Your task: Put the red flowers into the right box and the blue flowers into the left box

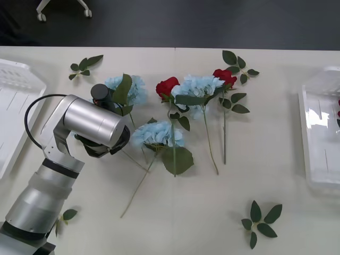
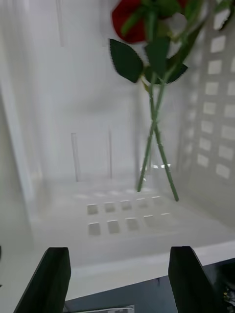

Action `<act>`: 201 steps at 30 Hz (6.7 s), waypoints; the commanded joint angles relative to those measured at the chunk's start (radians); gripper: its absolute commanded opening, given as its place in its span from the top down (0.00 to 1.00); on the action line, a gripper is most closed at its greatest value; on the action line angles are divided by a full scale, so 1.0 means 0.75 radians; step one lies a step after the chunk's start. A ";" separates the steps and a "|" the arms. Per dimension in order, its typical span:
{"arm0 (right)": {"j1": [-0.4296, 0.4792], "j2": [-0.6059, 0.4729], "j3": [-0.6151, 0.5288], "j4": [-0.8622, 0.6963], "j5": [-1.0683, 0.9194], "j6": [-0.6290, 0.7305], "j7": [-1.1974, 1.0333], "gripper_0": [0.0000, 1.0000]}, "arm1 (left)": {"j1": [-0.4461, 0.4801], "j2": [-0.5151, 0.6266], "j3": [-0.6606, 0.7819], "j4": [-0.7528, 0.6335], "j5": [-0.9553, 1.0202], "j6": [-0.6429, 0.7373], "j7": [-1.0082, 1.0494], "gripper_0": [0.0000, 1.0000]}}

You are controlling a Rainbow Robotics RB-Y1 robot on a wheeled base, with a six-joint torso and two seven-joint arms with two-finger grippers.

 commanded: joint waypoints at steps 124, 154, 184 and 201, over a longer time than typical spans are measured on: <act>-0.805 0.351 1.184 0.436 0.196 -0.878 -0.539 1.00 | 0.057 0.875 1.052 0.300 0.986 -0.172 -1.902 0.00; -0.783 0.026 0.295 0.047 -0.059 0.165 -0.058 1.00 | 0.114 0.086 0.674 -0.717 0.472 0.228 -1.026 0.00; -0.001 -0.144 -0.057 0.452 -0.043 -0.626 0.343 1.00 | -0.109 -0.111 0.164 -0.191 0.035 -0.105 -0.660 0.00; -0.059 0.017 0.217 0.532 0.028 -0.917 0.324 1.00 | -0.109 -0.135 0.056 -0.009 0.002 -0.285 -0.644 0.00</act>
